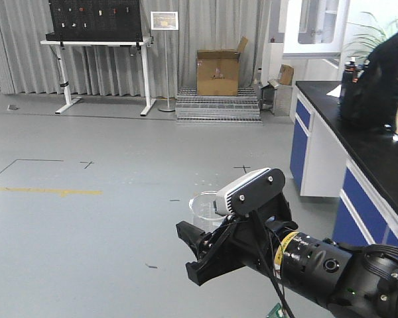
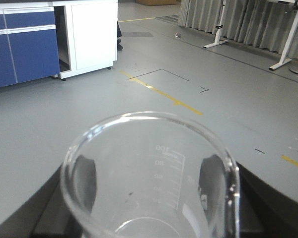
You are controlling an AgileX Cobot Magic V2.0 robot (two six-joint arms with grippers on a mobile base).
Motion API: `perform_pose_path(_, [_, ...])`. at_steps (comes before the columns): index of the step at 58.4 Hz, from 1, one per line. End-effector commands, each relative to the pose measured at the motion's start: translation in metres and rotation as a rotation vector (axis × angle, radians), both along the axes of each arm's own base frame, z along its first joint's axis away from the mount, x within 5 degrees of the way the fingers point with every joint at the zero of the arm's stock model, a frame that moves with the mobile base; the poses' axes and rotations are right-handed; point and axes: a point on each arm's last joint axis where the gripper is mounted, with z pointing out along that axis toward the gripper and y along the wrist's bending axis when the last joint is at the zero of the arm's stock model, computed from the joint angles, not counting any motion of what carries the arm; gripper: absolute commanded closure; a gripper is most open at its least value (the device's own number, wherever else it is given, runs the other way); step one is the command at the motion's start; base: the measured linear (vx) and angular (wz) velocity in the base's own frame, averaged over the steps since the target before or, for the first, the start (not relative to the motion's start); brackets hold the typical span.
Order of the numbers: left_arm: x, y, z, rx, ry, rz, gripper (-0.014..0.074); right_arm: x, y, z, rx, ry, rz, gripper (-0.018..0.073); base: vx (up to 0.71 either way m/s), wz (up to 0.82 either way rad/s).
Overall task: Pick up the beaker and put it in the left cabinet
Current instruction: 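Carry the beaker in the right gripper while driving to the cabinet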
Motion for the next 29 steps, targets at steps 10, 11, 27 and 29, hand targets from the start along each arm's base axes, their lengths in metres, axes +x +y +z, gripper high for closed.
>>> perform_pose_path(10, [-0.0015, -0.0001, 0.0025, -0.015, -0.076, -0.004, 0.0595, -0.0046, -0.0006, 0.0298, 0.091, -0.105, 0.026, 0.0568, 0.68, 0.06])
perform_pose_path(11, [-0.0015, -0.0001, 0.0025, -0.015, -0.076, -0.004, 0.0595, -0.0046, -0.0006, 0.0298, 0.091, -0.105, 0.026, 0.0568, 0.69, 0.0])
perform_pose_path(27, [-0.0015, -0.0001, 0.0025, -0.015, -0.076, -0.004, 0.0595, -0.0045, -0.0005, 0.0295, 0.091, -0.105, 0.026, 0.0568, 0.7, -0.02])
perform_pose_path(29, [-0.0015, -0.0001, 0.0025, -0.015, -0.076, -0.004, 0.0595, -0.0045, -0.0005, 0.0295, 0.091, -0.105, 0.026, 0.0568, 0.7, -0.02])
